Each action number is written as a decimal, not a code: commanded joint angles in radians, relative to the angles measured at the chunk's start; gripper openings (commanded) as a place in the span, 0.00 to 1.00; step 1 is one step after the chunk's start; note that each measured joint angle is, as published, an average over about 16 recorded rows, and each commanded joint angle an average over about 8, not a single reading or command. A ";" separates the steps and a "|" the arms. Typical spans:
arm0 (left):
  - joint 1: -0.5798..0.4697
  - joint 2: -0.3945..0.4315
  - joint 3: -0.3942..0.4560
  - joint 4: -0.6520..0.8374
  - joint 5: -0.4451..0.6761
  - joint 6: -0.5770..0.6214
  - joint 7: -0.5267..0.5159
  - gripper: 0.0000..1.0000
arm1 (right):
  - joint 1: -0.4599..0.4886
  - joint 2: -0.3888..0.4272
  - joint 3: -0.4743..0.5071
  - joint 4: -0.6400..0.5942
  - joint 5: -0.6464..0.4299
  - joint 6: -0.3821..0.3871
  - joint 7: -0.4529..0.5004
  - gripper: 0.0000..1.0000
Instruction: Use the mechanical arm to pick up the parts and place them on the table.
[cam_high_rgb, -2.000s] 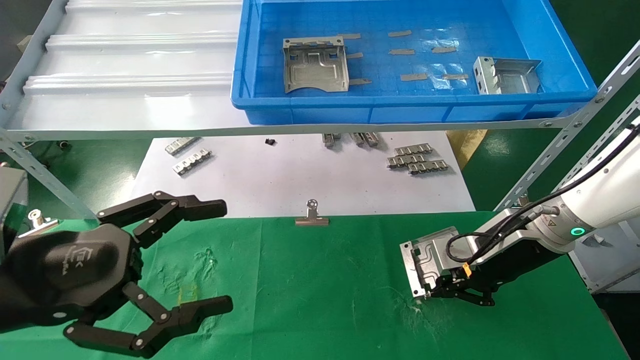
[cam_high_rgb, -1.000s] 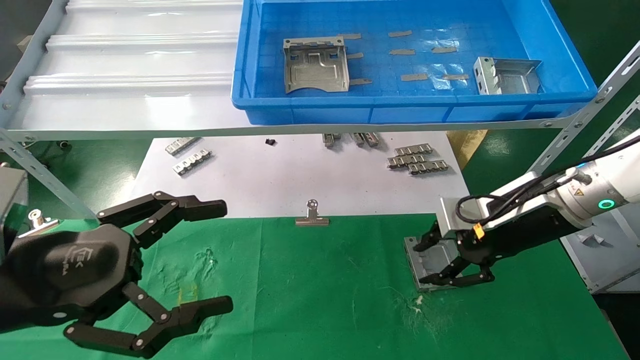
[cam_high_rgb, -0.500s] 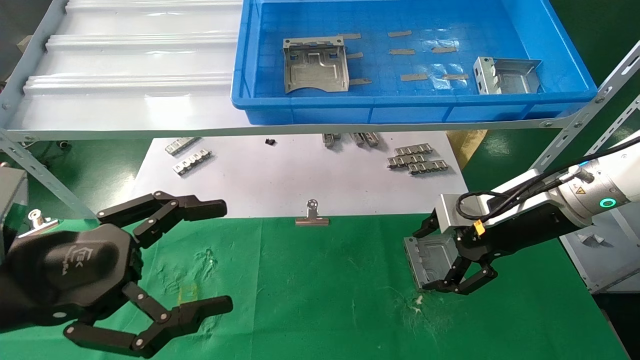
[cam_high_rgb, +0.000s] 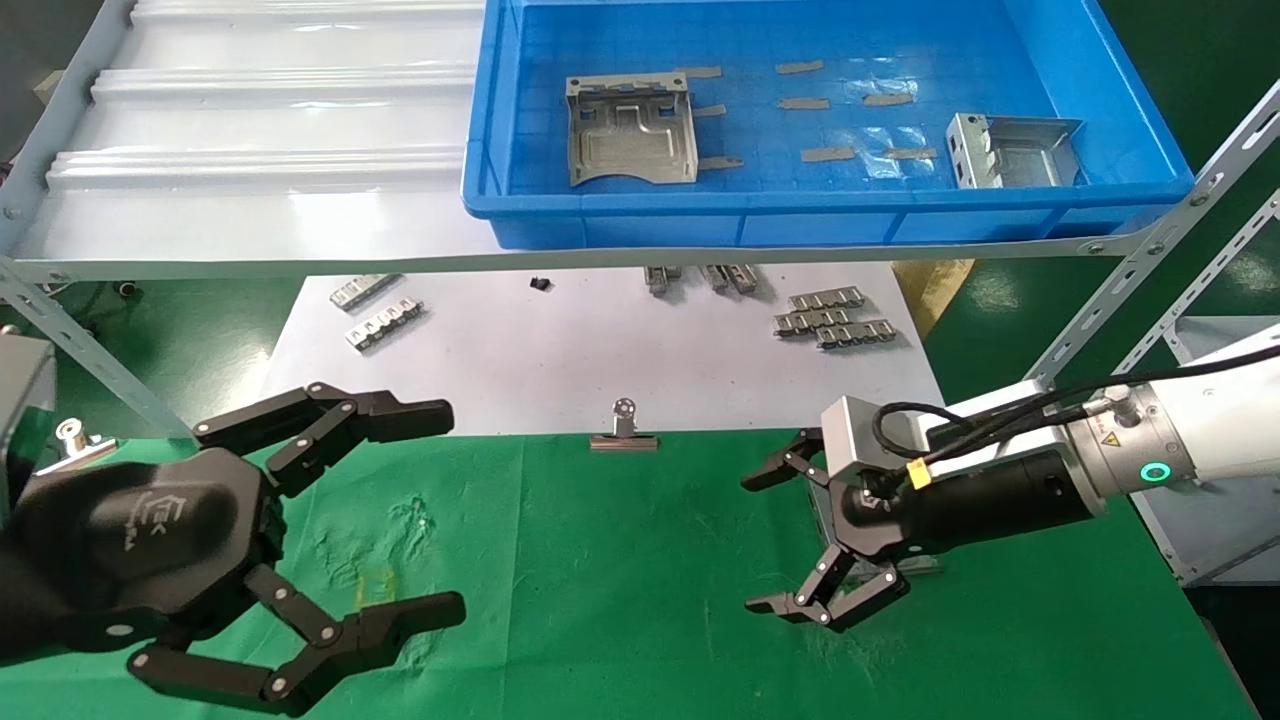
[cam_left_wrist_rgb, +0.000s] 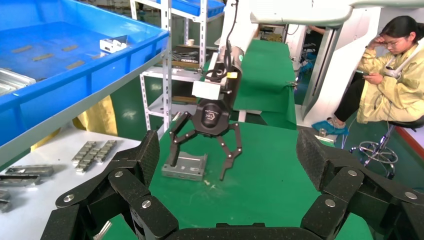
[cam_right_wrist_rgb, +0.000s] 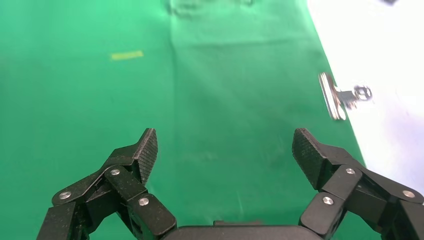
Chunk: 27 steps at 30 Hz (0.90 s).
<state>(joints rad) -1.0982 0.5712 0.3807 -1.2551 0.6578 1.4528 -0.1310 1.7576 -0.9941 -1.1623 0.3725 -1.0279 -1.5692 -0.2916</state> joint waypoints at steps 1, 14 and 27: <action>0.000 0.000 0.000 0.000 0.000 0.000 0.000 1.00 | -0.030 0.017 0.038 0.040 0.013 0.003 0.021 1.00; 0.000 0.000 0.000 0.000 0.000 0.000 0.000 1.00 | -0.223 0.125 0.288 0.298 0.097 0.024 0.156 1.00; 0.000 0.000 0.000 0.000 0.000 0.000 0.000 1.00 | -0.416 0.233 0.538 0.555 0.181 0.045 0.292 1.00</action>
<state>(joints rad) -1.0983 0.5711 0.3808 -1.2551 0.6577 1.4528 -0.1309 1.3414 -0.7608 -0.6245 0.9279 -0.8468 -1.5244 0.0004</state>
